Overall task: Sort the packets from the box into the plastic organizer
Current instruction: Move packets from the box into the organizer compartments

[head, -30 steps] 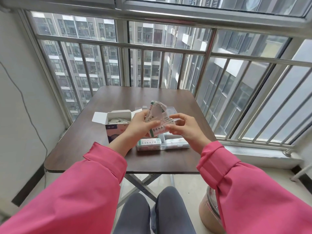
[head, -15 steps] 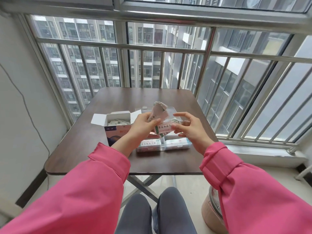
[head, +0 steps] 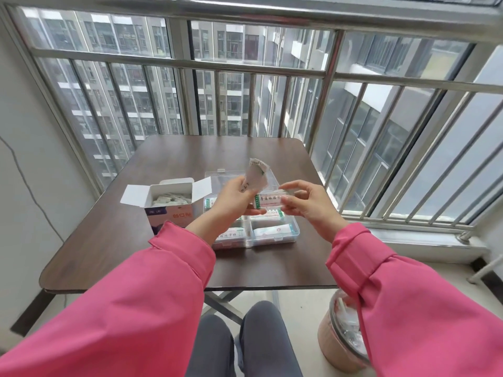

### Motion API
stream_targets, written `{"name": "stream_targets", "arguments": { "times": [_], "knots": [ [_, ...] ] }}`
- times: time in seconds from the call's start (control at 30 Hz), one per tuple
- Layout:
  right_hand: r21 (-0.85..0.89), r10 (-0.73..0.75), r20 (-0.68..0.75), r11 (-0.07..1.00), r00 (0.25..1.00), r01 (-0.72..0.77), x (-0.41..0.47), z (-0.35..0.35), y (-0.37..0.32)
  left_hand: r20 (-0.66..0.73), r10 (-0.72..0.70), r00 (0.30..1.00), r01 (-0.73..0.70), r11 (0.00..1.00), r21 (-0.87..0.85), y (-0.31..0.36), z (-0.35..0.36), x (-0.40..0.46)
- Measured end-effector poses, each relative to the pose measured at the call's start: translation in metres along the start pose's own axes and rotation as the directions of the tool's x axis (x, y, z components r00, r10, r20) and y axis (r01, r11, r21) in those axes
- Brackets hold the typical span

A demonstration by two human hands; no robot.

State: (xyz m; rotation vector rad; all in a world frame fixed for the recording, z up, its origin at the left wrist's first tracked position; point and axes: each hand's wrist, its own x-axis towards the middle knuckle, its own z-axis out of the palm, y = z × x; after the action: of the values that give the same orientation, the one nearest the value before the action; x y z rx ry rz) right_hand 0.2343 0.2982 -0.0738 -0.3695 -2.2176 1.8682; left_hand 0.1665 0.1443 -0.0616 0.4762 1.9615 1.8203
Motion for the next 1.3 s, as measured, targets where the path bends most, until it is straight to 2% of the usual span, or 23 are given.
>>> {"name": "stream_targets", "arguments": {
  "times": [0.07,0.17,0.23,0.4,0.53,0.8,1.0,1.1,1.17,1.2,1.27,1.3],
  "knots": [
    [-0.027,0.021,-0.004,0.999,1.000,-0.021,0.007,-0.002,0.002,-0.022,0.022,1.000,-0.019,0.991,0.135,-0.004,0.000,0.006],
    [-0.107,0.066,-0.034,0.992,0.997,-0.069,0.018,-0.006,0.006,-0.053,0.062,0.997,-0.037,0.920,0.391,-0.012,-0.003,0.011],
    [-0.200,0.109,-0.037,0.973,0.993,-0.114,0.025,-0.007,0.010,-0.073,0.078,0.994,-0.034,0.879,0.475,-0.016,-0.005,0.013],
    [-0.397,0.162,-0.026,0.904,0.986,-0.159,0.036,-0.002,0.018,-0.122,0.053,0.991,0.004,0.903,0.430,-0.026,-0.006,0.018],
    [-0.538,0.124,-0.026,0.835,0.992,-0.118,0.039,0.002,0.017,-0.137,0.032,0.990,0.024,0.920,0.391,-0.032,-0.007,0.023],
    [-0.782,0.087,-0.011,0.620,0.996,-0.062,0.041,0.014,0.016,-0.043,0.002,0.999,0.017,0.901,0.434,-0.035,-0.003,0.023],
    [-0.816,0.099,0.010,0.576,0.995,-0.049,0.039,0.018,0.013,-0.027,-0.017,1.000,0.027,0.884,0.467,-0.034,-0.004,0.024],
    [-0.830,0.083,0.028,0.558,0.996,-0.023,0.039,0.016,0.012,-0.050,0.052,0.997,-0.023,0.886,0.463,-0.035,-0.006,0.025],
    [-0.794,-0.010,0.016,0.608,1.000,0.019,0.040,0.013,0.009,-0.089,0.107,0.990,-0.064,0.919,0.390,-0.032,-0.006,0.024],
    [-0.727,-0.060,0.004,0.685,0.998,0.044,0.040,0.012,0.005,-0.094,0.108,0.990,-0.074,0.946,0.315,-0.030,-0.006,0.023],
    [-0.419,-0.058,0.020,0.906,0.998,0.061,0.035,0.011,-0.006,-0.040,0.073,0.997,-0.066,0.987,0.149,-0.024,-0.005,0.019],
    [-0.246,-0.026,0.053,0.968,0.998,0.039,0.033,0.011,-0.011,0.011,0.053,0.999,-0.054,0.995,0.081,-0.021,-0.005,0.016]
  ]
}}
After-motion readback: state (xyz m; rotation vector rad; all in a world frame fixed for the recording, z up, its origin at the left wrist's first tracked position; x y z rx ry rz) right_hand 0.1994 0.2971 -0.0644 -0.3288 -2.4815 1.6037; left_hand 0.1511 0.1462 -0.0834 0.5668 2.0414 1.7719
